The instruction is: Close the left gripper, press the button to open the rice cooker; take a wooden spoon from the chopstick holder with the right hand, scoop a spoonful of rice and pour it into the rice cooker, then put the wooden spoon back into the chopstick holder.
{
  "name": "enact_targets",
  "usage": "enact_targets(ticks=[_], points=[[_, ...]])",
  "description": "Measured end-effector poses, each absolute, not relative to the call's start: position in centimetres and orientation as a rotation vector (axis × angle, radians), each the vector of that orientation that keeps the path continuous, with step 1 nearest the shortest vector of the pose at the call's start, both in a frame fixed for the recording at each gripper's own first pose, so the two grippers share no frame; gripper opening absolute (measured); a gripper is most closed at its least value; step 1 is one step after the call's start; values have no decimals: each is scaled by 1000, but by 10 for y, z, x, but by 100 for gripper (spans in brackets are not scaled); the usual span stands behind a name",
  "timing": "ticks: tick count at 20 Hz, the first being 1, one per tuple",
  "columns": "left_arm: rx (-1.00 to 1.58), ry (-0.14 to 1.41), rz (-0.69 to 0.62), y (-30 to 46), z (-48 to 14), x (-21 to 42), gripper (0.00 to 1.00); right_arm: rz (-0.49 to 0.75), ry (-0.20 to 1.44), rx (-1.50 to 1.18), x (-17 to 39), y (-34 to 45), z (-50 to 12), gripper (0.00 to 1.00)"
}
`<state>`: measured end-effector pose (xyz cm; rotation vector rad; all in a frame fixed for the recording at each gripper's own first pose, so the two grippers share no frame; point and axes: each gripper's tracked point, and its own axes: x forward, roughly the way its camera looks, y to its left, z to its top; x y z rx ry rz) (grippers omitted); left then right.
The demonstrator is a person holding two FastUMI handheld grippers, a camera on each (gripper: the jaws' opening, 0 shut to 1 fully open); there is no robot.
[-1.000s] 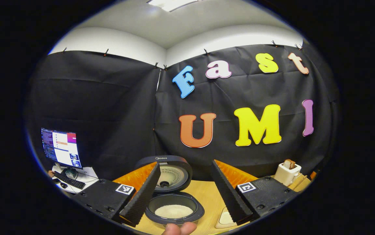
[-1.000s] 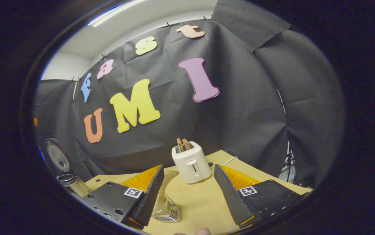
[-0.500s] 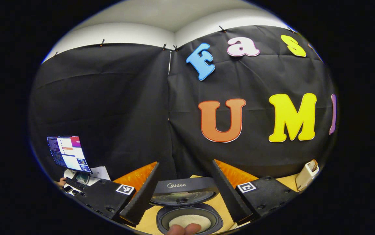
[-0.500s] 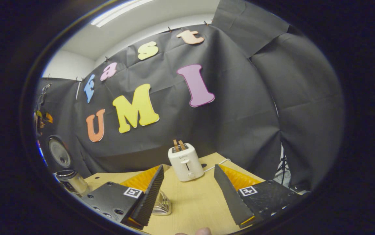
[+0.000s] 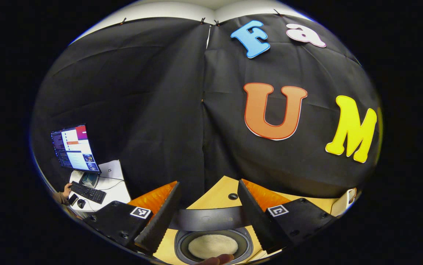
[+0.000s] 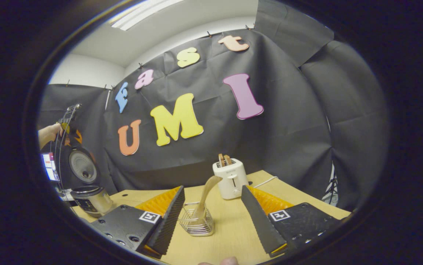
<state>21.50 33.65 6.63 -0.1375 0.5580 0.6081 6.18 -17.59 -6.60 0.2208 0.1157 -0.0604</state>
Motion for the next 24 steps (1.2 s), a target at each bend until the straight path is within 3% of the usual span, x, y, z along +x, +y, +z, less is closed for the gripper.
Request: enact_targets(ticks=[6, 7, 8, 13, 24], points=[[-160, 603, 585, 339, 57, 214, 98, -52, 122, 154, 59, -159, -71, 92], [-170, 610, 578, 335, 55, 213, 98, -52, 121, 155, 58, -158, -73, 88], [-174, 614, 576, 333, 55, 212, 96, -52, 120, 164, 57, -156, -72, 95], [-185, 607, 558, 315, 52, 200, 96, -16, 127, 162, 52, -132, -77, 95], [-192, 595, 499, 251, 11, 123, 97, 79, 82, 114, 31, -86, -59, 95]])
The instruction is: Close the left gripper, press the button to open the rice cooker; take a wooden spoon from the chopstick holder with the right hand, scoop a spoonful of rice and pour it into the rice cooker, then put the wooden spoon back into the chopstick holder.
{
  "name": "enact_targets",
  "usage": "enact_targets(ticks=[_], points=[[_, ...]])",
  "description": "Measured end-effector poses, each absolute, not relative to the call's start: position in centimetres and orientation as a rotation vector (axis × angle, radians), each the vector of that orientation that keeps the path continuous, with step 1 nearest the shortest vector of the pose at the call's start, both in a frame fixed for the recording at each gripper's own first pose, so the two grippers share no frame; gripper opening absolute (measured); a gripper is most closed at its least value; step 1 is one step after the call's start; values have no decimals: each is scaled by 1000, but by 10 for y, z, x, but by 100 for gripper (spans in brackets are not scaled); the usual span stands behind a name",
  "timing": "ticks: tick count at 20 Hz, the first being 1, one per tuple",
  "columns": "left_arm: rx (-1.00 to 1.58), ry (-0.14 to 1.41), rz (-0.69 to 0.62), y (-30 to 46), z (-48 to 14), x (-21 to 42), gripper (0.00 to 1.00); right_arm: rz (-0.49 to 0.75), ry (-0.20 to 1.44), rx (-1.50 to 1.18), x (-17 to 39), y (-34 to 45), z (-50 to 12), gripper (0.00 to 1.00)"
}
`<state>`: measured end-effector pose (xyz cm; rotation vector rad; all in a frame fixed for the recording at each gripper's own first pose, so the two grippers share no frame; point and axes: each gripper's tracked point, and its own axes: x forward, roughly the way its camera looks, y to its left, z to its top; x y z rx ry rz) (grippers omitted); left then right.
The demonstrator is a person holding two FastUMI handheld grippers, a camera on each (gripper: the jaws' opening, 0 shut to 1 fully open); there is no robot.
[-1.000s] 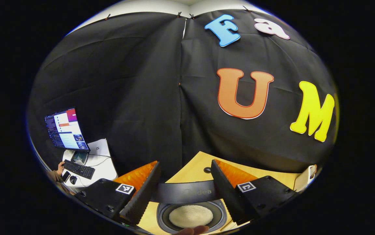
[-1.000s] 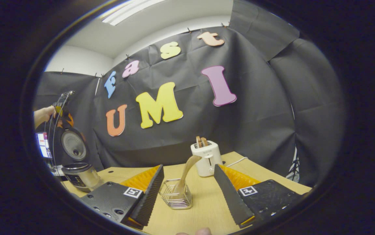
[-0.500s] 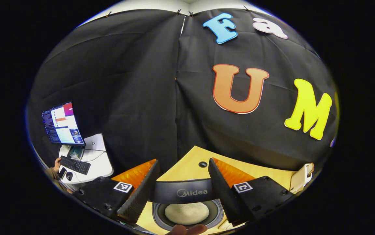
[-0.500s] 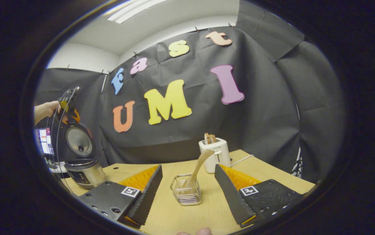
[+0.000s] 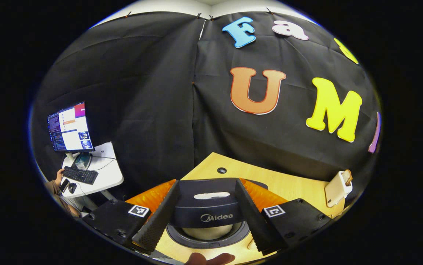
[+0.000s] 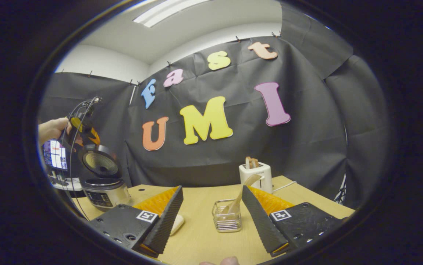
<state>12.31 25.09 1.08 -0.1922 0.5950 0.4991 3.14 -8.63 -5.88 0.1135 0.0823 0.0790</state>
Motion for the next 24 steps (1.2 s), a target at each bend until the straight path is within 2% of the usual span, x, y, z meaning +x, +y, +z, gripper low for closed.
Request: enact_targets(ticks=[2, 3, 4, 5, 6, 20, 24], points=[[-197, 602, 492, 239, -3, 109, 97, 85, 85, 108, 29, -83, -59, 95], [-192, 598, 488, 234, -9, 104, 97, 87, 85, 105, 27, -82, -59, 91], [-186, 591, 485, 230, -14, 100, 97, 99, 85, 102, 25, -80, -58, 95], [-177, 591, 481, 227, -20, 95, 97, 109, 86, 98, 22, -76, -59, 91], [-180, 591, 480, 224, -26, 90, 97, 110, 88, 86, 19, -76, -60, 95], [-109, 565, 471, 200, -95, 56, 97, 142, 102, 56, 9, -54, -70, 95], [-74, 483, 487, 200, -94, 57, 97, 132, 106, 61, 11, -59, -75, 95]])
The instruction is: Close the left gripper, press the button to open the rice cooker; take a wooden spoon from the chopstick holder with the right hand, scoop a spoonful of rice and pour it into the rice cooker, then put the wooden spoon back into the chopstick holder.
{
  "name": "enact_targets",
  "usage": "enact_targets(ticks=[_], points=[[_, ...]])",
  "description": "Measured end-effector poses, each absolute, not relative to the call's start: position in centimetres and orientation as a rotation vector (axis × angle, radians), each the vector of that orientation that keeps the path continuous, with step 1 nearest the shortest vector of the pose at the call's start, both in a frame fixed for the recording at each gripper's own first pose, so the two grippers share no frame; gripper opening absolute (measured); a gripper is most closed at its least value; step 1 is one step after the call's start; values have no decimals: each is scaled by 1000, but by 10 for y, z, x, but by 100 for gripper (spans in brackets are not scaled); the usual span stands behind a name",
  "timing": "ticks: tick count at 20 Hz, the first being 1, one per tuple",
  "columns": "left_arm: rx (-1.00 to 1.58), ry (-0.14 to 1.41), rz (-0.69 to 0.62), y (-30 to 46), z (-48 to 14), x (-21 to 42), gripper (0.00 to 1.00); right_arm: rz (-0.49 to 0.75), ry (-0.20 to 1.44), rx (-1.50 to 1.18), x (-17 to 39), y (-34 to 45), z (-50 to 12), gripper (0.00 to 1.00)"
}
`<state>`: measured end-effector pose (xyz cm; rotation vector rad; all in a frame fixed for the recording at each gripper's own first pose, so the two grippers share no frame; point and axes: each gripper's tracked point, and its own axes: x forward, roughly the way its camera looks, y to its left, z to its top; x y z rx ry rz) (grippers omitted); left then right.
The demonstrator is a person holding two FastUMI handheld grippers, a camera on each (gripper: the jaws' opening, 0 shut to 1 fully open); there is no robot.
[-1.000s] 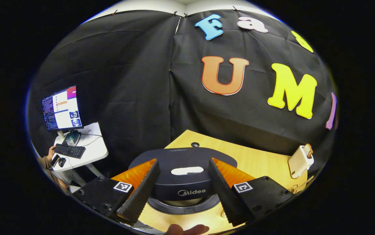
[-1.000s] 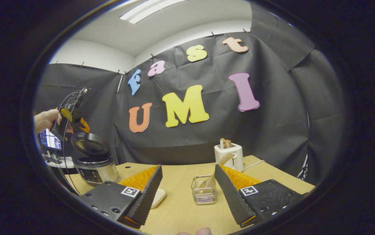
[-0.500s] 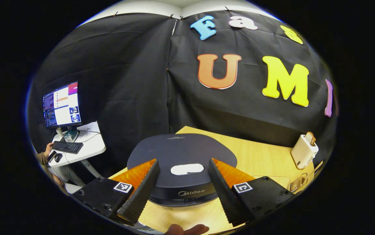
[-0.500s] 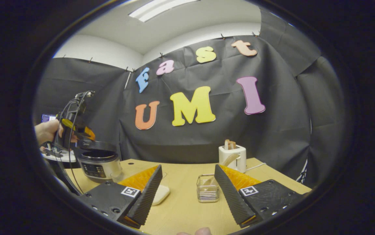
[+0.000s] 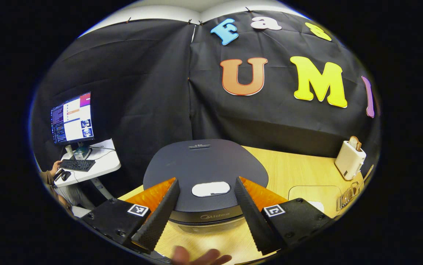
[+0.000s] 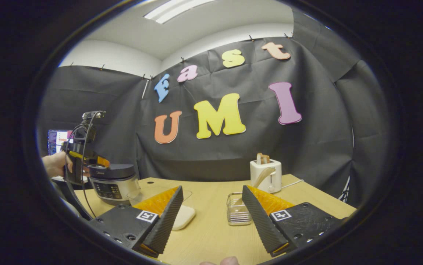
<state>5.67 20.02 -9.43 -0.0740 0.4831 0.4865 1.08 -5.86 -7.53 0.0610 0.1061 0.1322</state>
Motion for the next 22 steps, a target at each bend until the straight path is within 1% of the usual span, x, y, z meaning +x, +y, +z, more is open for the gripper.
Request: enact_targets(ticks=[1, 2, 3, 4, 5, 6, 11, 12, 13, 17, 21, 22], points=[[-63, 471, 485, 199, -96, 55, 97, 126, 111, 68, 12, -61, -78, 95], [-45, 451, 480, 201, -94, 57, 97, 122, 122, 78, 14, -62, -84, 100], [-39, 442, 477, 201, -96, 56, 97, 120, 132, 88, 15, -62, -87, 95], [-39, 439, 475, 201, -99, 54, 97, 118, 137, 96, 16, -62, -89, 95], [-43, 444, 474, 200, -104, 52, 96, 116, 139, 102, 17, -62, -91, 91], [-27, 423, 468, 200, -101, 53, 97, 117, 140, 107, 17, -61, -92, 95], [-11, 372, 436, 200, -102, 51, 96, 134, 139, 102, 22, -52, -97, 95], [11, 371, 425, 200, -100, 51, 96, 136, 144, 99, 22, -51, -98, 100], [20, 360, 420, 199, -98, 51, 96, 131, 144, 96, 22, -52, -97, 95], [16, 340, 438, 202, -97, 47, 94, 120, 135, 86, 23, -54, -91, 95], [39, 319, 411, 174, -84, 41, 97, 98, 104, 78, 28, -59, -78, 95], [37, 292, 397, 160, -75, 40, 97, 91, 91, 77, 29, -61, -75, 100]])
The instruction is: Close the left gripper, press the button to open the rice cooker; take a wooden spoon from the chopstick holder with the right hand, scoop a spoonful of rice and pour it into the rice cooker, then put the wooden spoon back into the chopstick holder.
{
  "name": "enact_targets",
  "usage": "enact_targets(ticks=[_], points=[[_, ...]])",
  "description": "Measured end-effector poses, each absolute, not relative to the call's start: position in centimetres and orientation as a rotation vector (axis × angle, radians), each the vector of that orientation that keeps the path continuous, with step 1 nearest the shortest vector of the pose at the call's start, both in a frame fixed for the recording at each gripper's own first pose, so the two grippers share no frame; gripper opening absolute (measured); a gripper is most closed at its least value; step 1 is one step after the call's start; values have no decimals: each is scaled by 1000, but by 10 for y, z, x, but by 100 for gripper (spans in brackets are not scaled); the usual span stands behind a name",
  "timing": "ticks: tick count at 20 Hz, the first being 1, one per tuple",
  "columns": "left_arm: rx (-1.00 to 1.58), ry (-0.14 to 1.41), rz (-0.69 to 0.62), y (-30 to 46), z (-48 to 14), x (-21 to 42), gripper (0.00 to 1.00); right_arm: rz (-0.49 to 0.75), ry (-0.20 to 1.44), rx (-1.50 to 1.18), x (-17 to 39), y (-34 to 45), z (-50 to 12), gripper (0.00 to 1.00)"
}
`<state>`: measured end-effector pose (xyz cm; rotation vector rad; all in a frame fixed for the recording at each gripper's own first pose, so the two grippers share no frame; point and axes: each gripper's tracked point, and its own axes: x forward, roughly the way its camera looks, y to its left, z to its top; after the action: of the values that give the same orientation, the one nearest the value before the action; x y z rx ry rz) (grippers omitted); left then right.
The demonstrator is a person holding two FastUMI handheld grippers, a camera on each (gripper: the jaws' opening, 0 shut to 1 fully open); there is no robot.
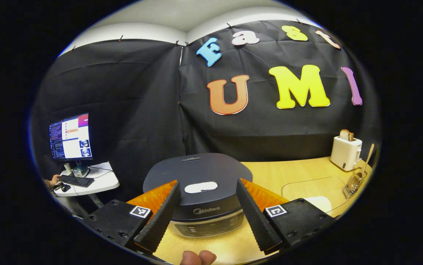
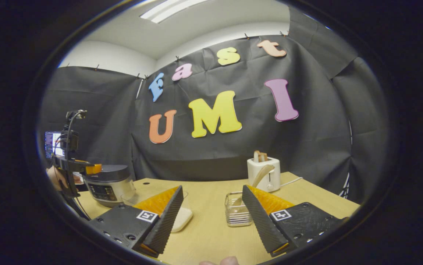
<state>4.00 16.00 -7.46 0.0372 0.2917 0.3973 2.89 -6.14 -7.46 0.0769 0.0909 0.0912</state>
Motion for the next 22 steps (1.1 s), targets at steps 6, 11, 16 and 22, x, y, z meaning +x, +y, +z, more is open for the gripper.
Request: enact_targets(ticks=[6, 11, 16, 22], points=[[72, 129, 298, 57, -43, 35, 96, 21, 33, 55, 24, -101, -46, 95], [-31, 69, 169, -54, -41, 43, 96, -64, -62, -27, 9, -177, -17, 95], [-127, 86, 93, -153, -65, 50, 97, -157, -106, -31, 3, -267, -11, 95], [-159, 129, 35, -247, -98, 70, 97, -113, -38, -37, 34, -311, -57, 91]])
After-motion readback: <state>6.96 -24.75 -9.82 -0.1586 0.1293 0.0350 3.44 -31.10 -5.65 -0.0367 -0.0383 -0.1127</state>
